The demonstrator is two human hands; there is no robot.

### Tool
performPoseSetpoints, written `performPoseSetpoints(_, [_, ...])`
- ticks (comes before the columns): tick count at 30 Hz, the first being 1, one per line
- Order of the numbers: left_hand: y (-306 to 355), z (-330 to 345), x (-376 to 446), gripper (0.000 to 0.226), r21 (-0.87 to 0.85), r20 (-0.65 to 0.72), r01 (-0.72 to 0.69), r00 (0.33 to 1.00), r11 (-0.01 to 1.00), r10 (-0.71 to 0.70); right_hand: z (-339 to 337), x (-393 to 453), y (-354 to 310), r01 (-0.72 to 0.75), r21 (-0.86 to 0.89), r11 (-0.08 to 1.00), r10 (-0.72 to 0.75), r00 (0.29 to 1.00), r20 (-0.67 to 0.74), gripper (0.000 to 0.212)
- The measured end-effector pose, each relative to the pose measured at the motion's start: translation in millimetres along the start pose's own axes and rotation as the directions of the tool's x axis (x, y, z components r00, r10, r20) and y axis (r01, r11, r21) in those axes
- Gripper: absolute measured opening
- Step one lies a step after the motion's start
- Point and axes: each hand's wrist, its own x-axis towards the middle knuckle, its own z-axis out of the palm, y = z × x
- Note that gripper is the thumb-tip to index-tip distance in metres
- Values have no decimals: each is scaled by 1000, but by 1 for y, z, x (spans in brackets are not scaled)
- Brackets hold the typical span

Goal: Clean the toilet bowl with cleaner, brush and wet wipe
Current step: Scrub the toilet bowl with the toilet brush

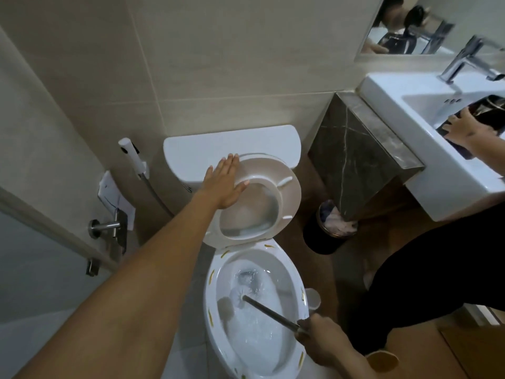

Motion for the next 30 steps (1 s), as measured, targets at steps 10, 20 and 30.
performPoseSetpoints(10, [77,15,56,68,285,-57,-49,996,957,68,-23,18,83,53,40,998,-54,998,19,24])
performPoseSetpoints(20, [98,19,72,69,371,-1,47,999,928,-50,-44,18,140,98,22,995,-98,995,24,17])
performPoseSetpoints(30, [104,24,78,74,424,0,24,1000,905,-26,-49,10,193,87,264,961,-51,989,-140,22])
